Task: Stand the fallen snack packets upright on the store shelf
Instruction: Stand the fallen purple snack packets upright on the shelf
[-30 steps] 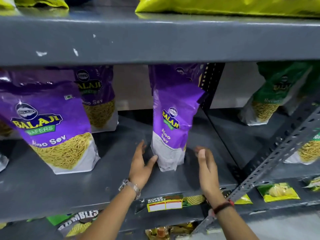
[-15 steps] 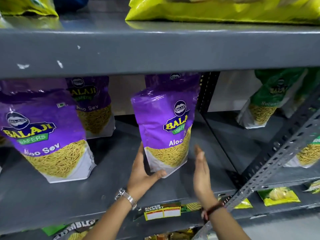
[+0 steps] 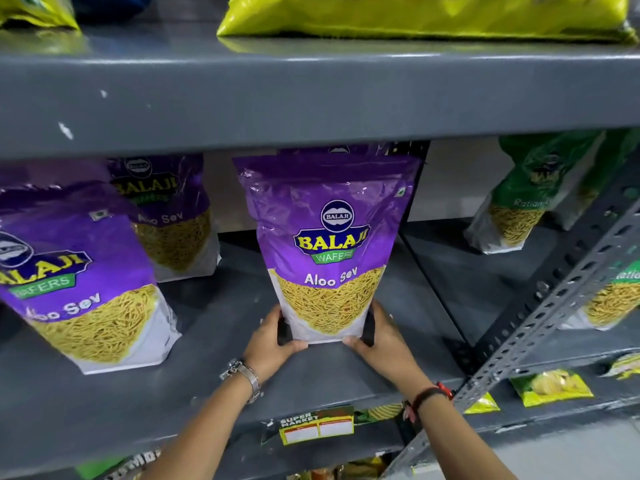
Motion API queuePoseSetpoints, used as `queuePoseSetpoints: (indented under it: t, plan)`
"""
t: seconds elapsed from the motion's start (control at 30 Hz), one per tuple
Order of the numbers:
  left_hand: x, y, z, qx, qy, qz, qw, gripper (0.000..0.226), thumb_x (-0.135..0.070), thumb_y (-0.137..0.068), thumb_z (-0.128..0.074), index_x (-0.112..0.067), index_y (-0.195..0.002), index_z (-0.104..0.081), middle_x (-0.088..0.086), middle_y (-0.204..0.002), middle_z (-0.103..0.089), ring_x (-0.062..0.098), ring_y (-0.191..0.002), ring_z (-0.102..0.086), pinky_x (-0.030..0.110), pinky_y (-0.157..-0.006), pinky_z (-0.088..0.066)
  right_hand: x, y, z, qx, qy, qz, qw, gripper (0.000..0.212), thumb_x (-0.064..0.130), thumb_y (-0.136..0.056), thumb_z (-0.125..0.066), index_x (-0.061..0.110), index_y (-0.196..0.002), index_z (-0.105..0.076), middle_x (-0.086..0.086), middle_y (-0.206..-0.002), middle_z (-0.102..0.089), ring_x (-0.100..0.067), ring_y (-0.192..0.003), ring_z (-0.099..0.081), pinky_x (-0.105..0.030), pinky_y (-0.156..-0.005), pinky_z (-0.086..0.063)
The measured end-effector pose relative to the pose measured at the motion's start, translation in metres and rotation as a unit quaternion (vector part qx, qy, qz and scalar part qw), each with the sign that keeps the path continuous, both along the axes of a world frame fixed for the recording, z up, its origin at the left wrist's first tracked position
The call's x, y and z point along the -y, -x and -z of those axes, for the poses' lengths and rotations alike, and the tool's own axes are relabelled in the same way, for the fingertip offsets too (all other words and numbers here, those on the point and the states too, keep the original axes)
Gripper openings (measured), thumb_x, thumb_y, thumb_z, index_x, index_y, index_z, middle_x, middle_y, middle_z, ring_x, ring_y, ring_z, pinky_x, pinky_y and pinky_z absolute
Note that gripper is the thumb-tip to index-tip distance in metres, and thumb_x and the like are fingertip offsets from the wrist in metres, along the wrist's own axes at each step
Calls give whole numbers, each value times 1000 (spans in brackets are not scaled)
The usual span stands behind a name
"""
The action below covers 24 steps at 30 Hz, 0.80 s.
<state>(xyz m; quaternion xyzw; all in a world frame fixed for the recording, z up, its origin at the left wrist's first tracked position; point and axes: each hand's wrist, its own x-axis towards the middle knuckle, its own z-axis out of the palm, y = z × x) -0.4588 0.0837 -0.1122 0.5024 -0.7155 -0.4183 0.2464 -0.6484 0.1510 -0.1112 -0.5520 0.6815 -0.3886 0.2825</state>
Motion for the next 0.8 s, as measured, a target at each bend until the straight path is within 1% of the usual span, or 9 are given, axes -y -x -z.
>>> queuePoseSetpoints:
  t: [0.07, 0.13, 0.23, 0.3, 0.37, 0.43, 0.53, 0.67, 0.8]
  plan:
    - [-3, 5, 1, 17, 30, -22, 999, 65, -9, -70, -71, -9, -126, -38, 12, -126, -54, 29, -118, -47, 21, -84, -32, 3, 3, -1, -17, -15, 5, 1000, 65, 19, -73, -72, 18, -128, -38, -6, -134, -52, -26, -125, -44, -35, -102, -35]
    - [-4, 10, 5, 21, 48, -34, 998, 60, -10, -69, -72, -8, -121, -43, 13, -123, -58, 31, -114, -47, 24, -84, -34, 2, 8, -1, -26, -35, 6, 999, 62, 17, -74, -70, 17, -128, -39, -7, -134, -52, -27, -126, -43, -30, -98, -33]
    - [-9, 20, 11, 20, 59, -52, 997, 58, -18, -65, -75, -9, -115, -48, 13, -116, -63, 32, -110, -51, 27, -85, -35, -1, 19, 0, -47, -48, 18, 998, 59, 17, -75, -69, 16, -127, -40, -8, -134, -52, -29, -126, -42, -33, -100, -33]
    - [-14, 27, 14, 28, 65, -56, 996, 58, -27, -62, -76, -10, -111, -50, 10, -114, -65, 31, -108, -54, 30, -93, -33, -5, 28, 1, -57, -45, 19, 997, 60, 16, -75, -69, 16, -128, -40, -8, -135, -52, -29, -126, -43, -28, -97, -31]
    - [-18, 34, 20, 50, 81, -51, 994, 57, -34, -62, -74, -12, -110, -50, 7, -113, -66, 26, -108, -56, 36, -106, -25, -12, 34, -1, -61, -40, 22, 997, 60, 14, -76, -69, 14, -128, -40, -8, -135, -53, -28, -126, -44, -23, -93, -26]
    - [-20, 37, 23, 88, 96, -43, 991, 58, -39, -66, -70, -14, -114, -48, 5, -122, -62, 22, -116, -53, 42, -113, -15, -19, 37, -1, -47, -30, 30, 998, 61, 11, -75, -69, 13, -129, -40, -8, -135, -52, -28, -127, -43, -27, -97, -29]
    - [-21, 38, 24, 136, 111, -26, 984, 67, -45, -72, -63, -16, -128, -40, 8, -142, -44, 17, -134, -33, 40, -116, -3, -26, 36, -1, -32, -22, 44, 998, 63, 12, -76, -68, 15, -131, -38, -8, -137, -51, -28, -129, -41, -37, -107, -30]
    - [-24, 39, 21, 135, 128, -35, 982, 71, -46, -73, -63, -14, -131, -38, 8, -146, -37, 15, -137, -28, 37, -116, -2, -29, 34, -1, -47, -22, 52, 997, 64, 13, -78, -67, 15, -133, -36, -8, -138, -49, -30, -130, -40, -50, -113, -25]
    - [-26, 38, 20, 141, 125, -33, 982, 70, -47, -74, -62, -14, -131, -37, 7, -146, -38, 14, -137, -27, 37, -116, -1, -30, 32, -3, -56, -32, 59, 996, 62, 15, -80, -66, 13, -134, -35, -9, -139, -48, -31, -131, -38, -48, -116, -17]
